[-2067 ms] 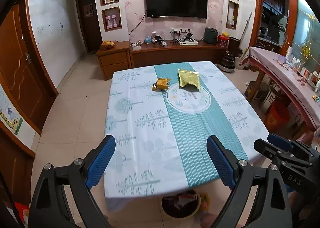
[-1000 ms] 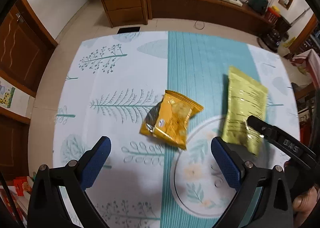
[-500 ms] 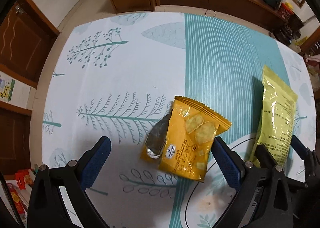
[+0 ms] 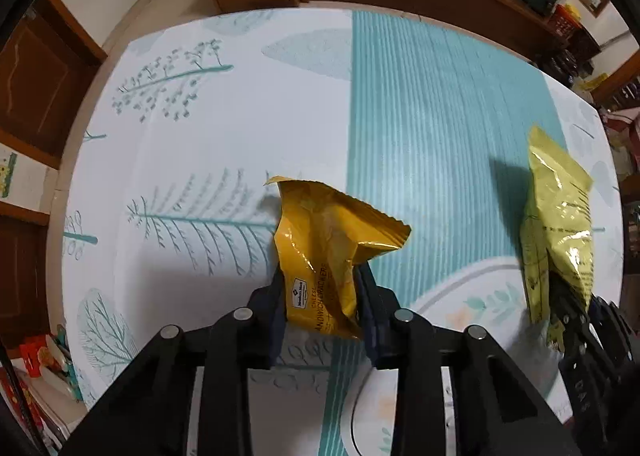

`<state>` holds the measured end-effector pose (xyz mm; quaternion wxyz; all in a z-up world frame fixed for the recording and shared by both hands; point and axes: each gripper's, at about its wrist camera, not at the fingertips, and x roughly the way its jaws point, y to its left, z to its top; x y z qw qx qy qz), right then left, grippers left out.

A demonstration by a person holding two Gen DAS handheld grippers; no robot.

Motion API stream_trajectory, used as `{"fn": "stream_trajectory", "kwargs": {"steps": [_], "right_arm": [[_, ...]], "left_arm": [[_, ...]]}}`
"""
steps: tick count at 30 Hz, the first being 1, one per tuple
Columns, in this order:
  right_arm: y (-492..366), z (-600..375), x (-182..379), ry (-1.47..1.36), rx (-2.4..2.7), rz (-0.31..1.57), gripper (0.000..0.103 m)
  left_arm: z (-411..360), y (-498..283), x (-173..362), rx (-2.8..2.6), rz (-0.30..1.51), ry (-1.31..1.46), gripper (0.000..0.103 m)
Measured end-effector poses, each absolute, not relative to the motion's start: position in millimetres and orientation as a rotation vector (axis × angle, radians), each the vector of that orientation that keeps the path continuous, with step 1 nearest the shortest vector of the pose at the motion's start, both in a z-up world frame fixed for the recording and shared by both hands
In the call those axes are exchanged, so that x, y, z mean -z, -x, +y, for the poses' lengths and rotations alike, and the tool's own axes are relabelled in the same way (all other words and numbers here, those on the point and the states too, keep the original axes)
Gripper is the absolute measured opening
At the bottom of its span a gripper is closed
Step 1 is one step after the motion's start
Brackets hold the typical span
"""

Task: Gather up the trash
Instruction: 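Grasp the yellow snack bag with the left tool while the right grasps the yellow-green pouch, then carry both bags down to the black bin and open both tools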

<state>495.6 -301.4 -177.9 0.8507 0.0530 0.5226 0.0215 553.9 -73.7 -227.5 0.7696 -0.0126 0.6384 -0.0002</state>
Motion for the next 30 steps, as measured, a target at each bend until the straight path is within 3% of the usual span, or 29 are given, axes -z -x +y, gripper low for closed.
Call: {"fn": "stream_trajectory", "kwargs": {"steps": [3, 14, 30], "right_arm": [[-490, -308, 176, -0.181, -0.069, 1.109, 0.019], [-427, -315, 158, -0.373, -0.090, 1.126, 0.013], [-264, -249, 63, -0.453, -0.066, 0.909, 0.012]], "left_arm": [[-73, -543, 224, 0.003, 1.370, 0.006, 0.017], [-44, -456, 189, 0.112, 1.308, 0.072, 0.015], [22, -278, 62, 0.232, 1.087, 0.059, 0.014]]}}
